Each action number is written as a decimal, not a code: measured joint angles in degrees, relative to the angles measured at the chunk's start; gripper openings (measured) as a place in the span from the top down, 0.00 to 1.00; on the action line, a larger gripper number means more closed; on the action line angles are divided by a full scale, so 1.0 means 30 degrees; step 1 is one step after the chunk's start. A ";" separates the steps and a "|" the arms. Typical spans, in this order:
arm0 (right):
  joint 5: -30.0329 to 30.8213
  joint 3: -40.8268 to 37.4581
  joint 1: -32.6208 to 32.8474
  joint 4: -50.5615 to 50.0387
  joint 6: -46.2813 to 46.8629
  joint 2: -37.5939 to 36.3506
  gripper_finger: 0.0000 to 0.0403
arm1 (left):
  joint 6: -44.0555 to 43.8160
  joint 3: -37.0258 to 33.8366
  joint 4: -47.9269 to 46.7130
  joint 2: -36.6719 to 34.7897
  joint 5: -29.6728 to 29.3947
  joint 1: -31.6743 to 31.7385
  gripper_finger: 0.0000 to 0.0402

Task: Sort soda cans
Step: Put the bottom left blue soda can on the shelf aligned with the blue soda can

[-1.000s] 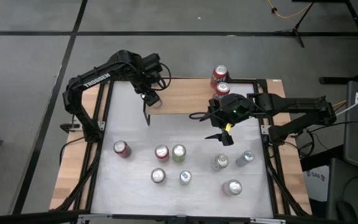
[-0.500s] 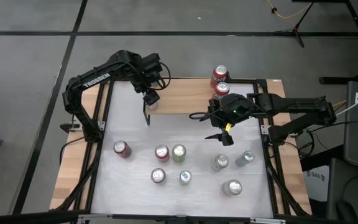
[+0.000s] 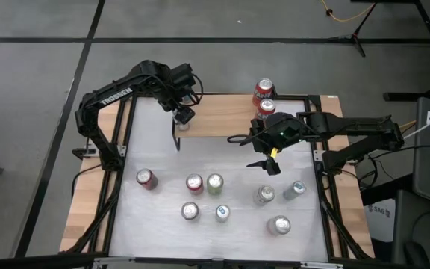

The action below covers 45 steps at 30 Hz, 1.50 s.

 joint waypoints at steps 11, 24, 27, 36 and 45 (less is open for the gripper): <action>0.0004 0.0000 0.0007 -0.0157 0.0000 0.0000 0.15 | -0.2000 0.0000 -0.0023 -0.0007 -0.0029 0.0004 0.34; 0.0004 0.0000 0.0007 -0.0143 0.0000 0.0000 0.15 | -0.1518 -0.0007 -0.0073 -0.0138 0.0030 0.0000 0.34; 0.0004 0.0000 0.0000 -0.0147 0.0000 0.0000 0.15 | -0.1507 -0.0007 -0.0059 -0.0145 0.0030 0.0000 0.34; 0.0002 0.0000 0.0001 -0.0142 0.0000 0.0000 0.15 | -0.1842 -0.0007 -0.0022 -0.0146 0.0015 0.0000 0.34; 0.0003 0.0000 0.0003 -0.0142 0.0000 0.0000 0.15 | -0.1874 -0.0007 -0.0022 -0.0146 0.0045 0.0000 0.25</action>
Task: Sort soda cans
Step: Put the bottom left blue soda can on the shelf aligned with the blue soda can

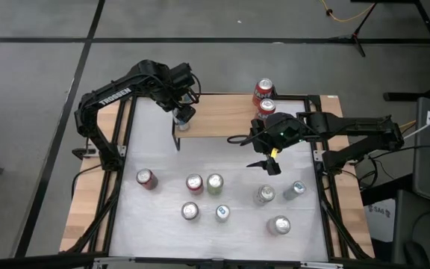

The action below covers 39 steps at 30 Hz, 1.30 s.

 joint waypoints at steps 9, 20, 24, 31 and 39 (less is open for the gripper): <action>-0.0006 0.0000 0.0004 -0.0007 0.0000 0.0000 0.15 | -0.1555 0.0000 0.0011 -0.0135 -0.1163 -0.0007 0.20; 0.0001 0.0000 0.0004 -0.0036 0.0007 -0.0007 0.15 | -0.1600 0.0000 0.1516 -0.0163 -0.1313 -0.0310 0.21; 0.0001 0.0000 0.0001 -0.0047 0.0004 -0.0007 0.15 | -0.1600 0.0000 0.2076 -0.0224 -0.1313 -0.0466 0.21; 0.0001 0.0000 -0.0003 -0.0146 0.0007 -0.0007 0.15 | -0.2661 0.0000 0.2008 -0.0978 -0.2961 -0.0629 0.21; -0.0004 -0.0007 -0.0001 -0.0146 0.0007 -0.0007 0.15 | -0.3661 0.0000 0.2045 -0.2252 -0.8121 -0.3201 0.21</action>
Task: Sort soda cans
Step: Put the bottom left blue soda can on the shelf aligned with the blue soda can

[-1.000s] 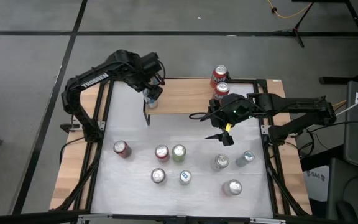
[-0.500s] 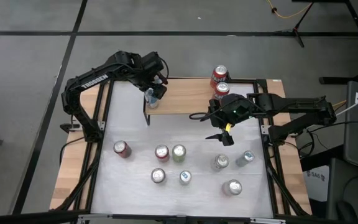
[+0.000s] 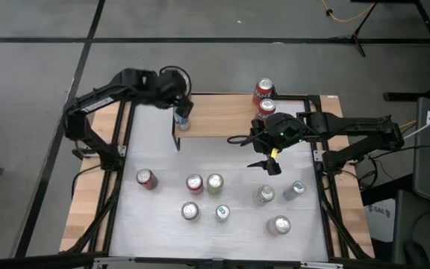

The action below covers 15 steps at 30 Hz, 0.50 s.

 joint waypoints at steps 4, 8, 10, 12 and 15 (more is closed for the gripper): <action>-0.0002 0.0000 0.0001 -0.0025 0.0000 0.0000 0.15 | -0.0438 0.0000 -0.0005 -0.0065 -0.2673 -0.2023 0.21; -0.0002 0.0000 0.0004 -0.0257 -0.0004 0.0000 0.15 | -0.0845 -0.0018 -0.0229 -0.0065 -0.4716 -0.3821 0.21; -0.0002 0.0000 -0.0002 -0.0403 0.0000 0.0000 0.15 | -0.1385 -0.0310 -0.0488 -0.0072 -0.5607 -0.4502 0.21; -0.0002 0.0000 0.0005 -0.0515 0.0000 0.0000 0.15 | -0.2269 -0.0871 -0.1143 -0.0215 -0.6439 -0.5132 0.21; -0.0024 0.0000 -0.0002 -0.0525 -0.0007 0.0000 0.15 | -0.3676 -0.2394 -0.1424 -0.0721 -0.7339 -0.6020 0.21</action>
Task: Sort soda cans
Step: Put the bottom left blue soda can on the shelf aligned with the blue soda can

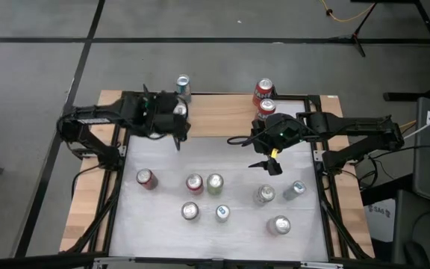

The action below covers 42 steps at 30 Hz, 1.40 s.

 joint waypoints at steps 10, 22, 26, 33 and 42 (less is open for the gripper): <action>-0.0022 0.0000 0.0000 -0.0015 0.0000 0.0000 0.15 | -0.3156 -0.7035 0.2777 -0.2308 -0.1386 -0.3178 0.21; -0.0029 0.0000 0.0000 0.0000 0.0000 0.0000 0.15 | -0.2592 -1.2073 0.8664 -0.3315 -0.1727 -0.2348 0.21; -0.0029 0.0000 0.0001 0.0000 0.0000 0.0000 0.15 | -0.0921 -1.2600 1.0947 -0.3322 -0.1692 -0.1728 0.21; -0.0029 0.0000 0.0000 0.0007 0.0000 0.0000 0.15 | -0.0092 -1.2600 1.2154 -0.3322 -0.2071 -0.0715 0.21; -0.0029 0.0000 0.0007 0.0007 0.0000 0.0000 0.15 | 0.0685 -1.2600 1.2945 -0.3322 -0.2078 0.0166 0.21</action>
